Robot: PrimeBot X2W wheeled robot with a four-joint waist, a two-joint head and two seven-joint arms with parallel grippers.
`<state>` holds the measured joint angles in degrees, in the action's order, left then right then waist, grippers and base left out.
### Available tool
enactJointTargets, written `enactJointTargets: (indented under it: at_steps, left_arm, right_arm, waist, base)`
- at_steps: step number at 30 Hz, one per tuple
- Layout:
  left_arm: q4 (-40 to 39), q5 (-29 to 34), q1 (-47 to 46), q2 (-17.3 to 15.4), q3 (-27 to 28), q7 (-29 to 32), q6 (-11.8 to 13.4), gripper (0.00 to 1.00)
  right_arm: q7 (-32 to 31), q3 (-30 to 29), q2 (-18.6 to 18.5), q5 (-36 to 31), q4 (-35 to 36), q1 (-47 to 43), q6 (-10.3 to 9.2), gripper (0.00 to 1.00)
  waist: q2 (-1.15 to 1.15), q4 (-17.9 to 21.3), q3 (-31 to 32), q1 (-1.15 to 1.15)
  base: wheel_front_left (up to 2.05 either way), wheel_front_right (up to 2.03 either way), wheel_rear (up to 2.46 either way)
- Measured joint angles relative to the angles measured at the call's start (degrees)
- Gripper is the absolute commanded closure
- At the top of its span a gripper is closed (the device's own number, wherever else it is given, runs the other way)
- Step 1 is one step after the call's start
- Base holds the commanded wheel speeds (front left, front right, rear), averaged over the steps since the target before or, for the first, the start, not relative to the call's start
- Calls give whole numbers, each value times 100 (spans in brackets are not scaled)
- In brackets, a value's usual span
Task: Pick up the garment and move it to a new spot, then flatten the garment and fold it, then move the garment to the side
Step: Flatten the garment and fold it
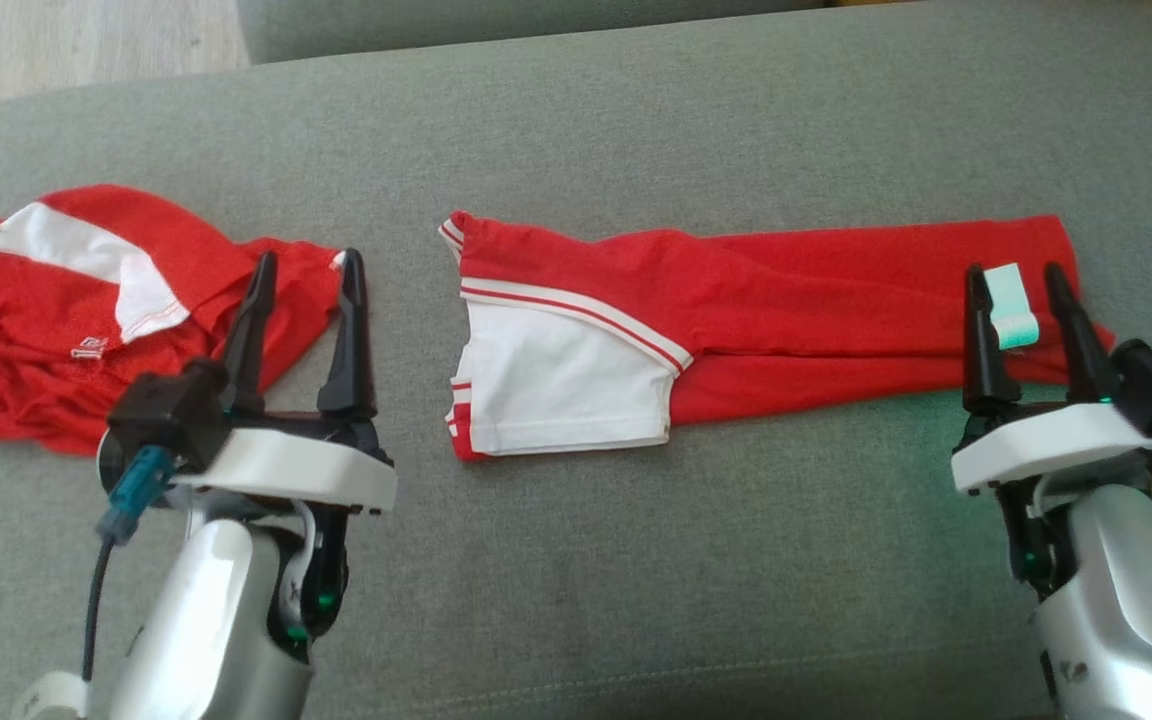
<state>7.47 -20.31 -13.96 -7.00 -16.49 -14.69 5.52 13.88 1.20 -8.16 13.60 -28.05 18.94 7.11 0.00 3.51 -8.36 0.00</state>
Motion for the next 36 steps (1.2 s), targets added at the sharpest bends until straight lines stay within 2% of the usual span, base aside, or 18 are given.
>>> enactJointTargets:
  at_steps: [4, 7, 14, 19, 25, 36]
  left_arm:
    - [121, 199, -1, 146, 222, 0, -236, 0]
    - [199, 320, -2, 221, 280, 0, -401, 0]
    - [347, 545, -47, 344, 466, 0, -643, 0]
    - [376, 671, -98, 381, 621, 0, -736, 0]
    - [360, 800, -292, 417, 733, -1, -813, 0]
    - [302, 917, -543, 438, 989, -1, -905, 0]
  right_arm:
    - [-103, -260, 12, -75, 18, 2, 0, 0]
    - [-315, -672, 35, -67, -143, 58, 0, 0]
    - [-692, -1830, 88, -114, -890, 631, 0, 0]
    - [-1049, -2514, 94, -535, -1510, 1137, 0, 0]
    - [-1371, -2785, 174, -782, -1952, 1549, 0, 0]
    - [-1428, -2692, 275, -515, -2052, 1974, 0, 0]
  waist:
    - [0, -19, -77, 0]
    - [0, -33, -180, 0]
    - [0, -118, -488, 0]
    - [0, -165, -726, 0]
    - [0, -117, -1001, 0]
    - [0, 86, -1487, 0]
  base:
    - [0, 0, 0]
    - [0, 0, 0]
    - [0, 0, 0]
    - [0, 0, 0]
    - [0, 0, 0]
    - [0, 0, 0]
